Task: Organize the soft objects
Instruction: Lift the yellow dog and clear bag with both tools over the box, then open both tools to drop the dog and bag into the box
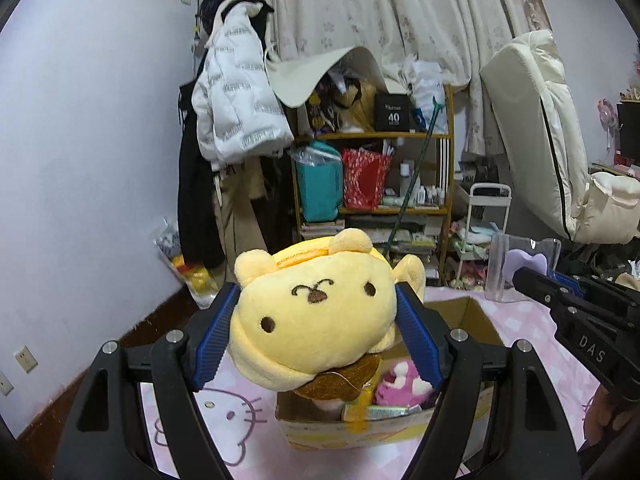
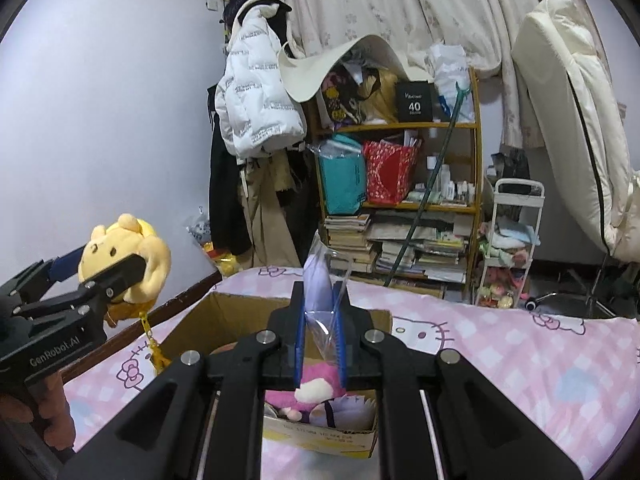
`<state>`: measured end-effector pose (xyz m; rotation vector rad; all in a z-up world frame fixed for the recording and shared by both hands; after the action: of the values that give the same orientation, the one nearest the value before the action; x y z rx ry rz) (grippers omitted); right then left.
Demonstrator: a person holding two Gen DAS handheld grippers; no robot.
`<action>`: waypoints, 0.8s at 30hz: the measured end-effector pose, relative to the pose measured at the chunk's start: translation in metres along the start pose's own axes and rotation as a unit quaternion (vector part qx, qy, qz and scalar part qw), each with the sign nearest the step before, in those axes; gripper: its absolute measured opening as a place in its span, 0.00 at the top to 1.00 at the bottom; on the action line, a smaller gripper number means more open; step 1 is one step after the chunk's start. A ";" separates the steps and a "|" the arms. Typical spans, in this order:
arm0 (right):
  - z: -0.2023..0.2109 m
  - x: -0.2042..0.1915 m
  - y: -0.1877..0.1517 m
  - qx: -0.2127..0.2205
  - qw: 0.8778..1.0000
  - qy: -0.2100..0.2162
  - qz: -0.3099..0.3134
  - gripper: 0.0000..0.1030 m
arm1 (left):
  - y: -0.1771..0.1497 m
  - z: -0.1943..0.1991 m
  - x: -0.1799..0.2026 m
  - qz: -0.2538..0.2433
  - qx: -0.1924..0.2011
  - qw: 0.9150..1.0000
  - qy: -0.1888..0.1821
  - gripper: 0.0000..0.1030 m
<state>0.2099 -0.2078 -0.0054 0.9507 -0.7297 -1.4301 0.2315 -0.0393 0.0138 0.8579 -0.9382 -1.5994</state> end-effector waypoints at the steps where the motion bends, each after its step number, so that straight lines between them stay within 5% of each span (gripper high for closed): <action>1: -0.001 0.000 -0.001 -0.001 1.000 0.001 0.000 0.87 | -0.003 -0.005 -0.001 0.004 -0.008 1.000 -0.002 0.26; 24: -0.033 0.000 -0.026 -0.058 0.998 0.031 -0.013 0.87 | -0.029 -0.043 -0.002 0.017 -0.066 0.998 -0.011 0.19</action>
<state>0.2259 -0.2019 -0.0436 0.9134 -0.5845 -1.4424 0.2578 -0.0398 -0.0308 0.7302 -0.8487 -1.6251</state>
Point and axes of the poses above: each gripper's, at about its wrist camera, not at the fingertips, and z roughly against the way its jaws point, x to its right, y to its top, the point moved 5 cm from there along -z, roughly the way its jaws point, and after that the axes turned 5 degrees about -x, right-handed, at the moved point
